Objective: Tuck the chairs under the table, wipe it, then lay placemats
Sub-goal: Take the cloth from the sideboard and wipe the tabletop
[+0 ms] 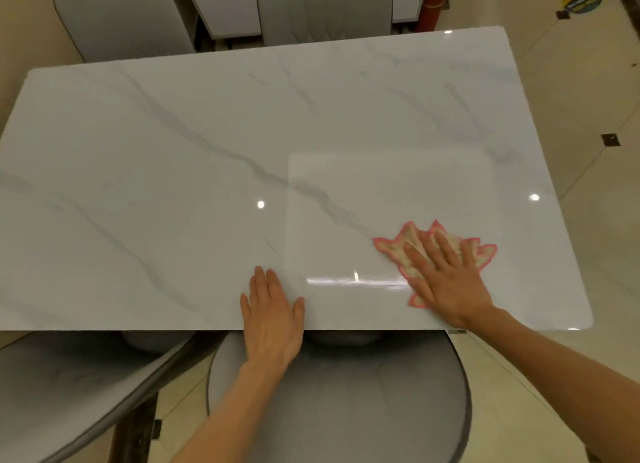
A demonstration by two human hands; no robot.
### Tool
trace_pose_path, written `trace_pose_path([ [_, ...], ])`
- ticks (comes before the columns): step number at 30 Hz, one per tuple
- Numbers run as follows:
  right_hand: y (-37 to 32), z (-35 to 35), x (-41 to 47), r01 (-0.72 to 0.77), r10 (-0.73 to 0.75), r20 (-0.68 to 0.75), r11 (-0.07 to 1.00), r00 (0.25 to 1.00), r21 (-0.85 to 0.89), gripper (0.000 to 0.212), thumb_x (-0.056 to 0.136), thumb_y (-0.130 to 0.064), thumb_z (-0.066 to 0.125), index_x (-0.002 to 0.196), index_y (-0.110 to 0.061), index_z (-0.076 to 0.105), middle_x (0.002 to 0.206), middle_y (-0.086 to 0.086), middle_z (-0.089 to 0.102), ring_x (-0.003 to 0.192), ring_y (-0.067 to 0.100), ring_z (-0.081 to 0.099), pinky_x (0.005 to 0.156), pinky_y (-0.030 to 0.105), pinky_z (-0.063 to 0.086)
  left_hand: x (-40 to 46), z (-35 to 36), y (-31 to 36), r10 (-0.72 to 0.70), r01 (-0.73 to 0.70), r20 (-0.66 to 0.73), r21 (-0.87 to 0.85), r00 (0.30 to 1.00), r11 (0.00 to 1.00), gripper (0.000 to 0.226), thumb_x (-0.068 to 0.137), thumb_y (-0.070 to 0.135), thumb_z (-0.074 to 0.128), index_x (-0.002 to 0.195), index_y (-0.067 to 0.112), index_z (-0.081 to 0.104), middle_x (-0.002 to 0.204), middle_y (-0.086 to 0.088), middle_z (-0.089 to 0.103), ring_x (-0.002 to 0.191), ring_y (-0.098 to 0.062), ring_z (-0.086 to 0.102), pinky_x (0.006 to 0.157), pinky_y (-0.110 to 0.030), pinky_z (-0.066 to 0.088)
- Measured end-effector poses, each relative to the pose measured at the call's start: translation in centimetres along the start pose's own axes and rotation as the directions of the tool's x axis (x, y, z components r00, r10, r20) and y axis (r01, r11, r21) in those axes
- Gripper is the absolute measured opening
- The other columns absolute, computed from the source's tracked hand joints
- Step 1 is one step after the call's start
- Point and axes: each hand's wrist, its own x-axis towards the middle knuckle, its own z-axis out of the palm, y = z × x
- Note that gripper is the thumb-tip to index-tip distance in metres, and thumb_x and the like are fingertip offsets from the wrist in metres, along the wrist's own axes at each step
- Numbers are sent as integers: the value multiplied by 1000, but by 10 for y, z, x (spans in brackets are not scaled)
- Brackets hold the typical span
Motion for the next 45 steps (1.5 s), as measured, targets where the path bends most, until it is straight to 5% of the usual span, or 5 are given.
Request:
trace_pose_path([
  [6, 65, 11, -40, -117, 117, 35, 993, 993, 18, 76, 92, -64, 17, 156, -27, -1, 164, 5, -6, 150, 31, -5, 112, 66, 6, -37, 10, 45, 8, -7, 47, -4, 999, 1000, 73, 104, 46, 31, 158, 8, -1, 166, -10, -8, 153, -23, -3, 123, -40, -4],
  [28, 109, -19, -32, 194, -245, 249, 958, 937, 212, 95, 92, -66, 36, 143, -30, -36, 150, 5, -43, 138, 30, -38, 115, 55, -16, -169, 68, 200, -150, 135, 94, 155, 984, 979, 48, 101, 45, 34, 140, 18, 43, 158, -11, 29, 142, -24, 32, 120, -55, -2],
  [35, 175, -15, -20, 582, -600, 151, 799, 785, 152, 108, 86, -55, 60, 151, -27, -22, 148, 0, -44, 137, 29, -37, 115, 49, -19, -137, 109, 319, -275, 267, 107, 82, 956, 960, 71, 99, 48, 40, 157, 18, 10, 165, -2, 6, 152, -19, 9, 122, -51, 0],
  [40, 221, -7, 6, 737, -768, 121, 639, 629, 221, 104, 68, -41, 83, 153, -24, 25, 162, 0, -4, 147, 29, 5, 115, 47, 2, -103, 112, 399, -351, 349, -7, 119, 937, 930, 79, 87, 52, 53, 153, 13, 33, 162, 3, 15, 148, -27, 29, 117, -59, 24],
  [45, 246, -36, 34, 819, -845, 79, 533, 529, 214, 77, 91, 0, 54, 155, -22, 18, 163, -3, -8, 150, 26, -1, 117, 37, -11, -78, 105, 450, -475, 480, 189, 22, 859, 877, 82, 97, 55, 39, 158, 21, -5, 166, 2, -8, 153, -20, -4, 122, -45, 1],
])
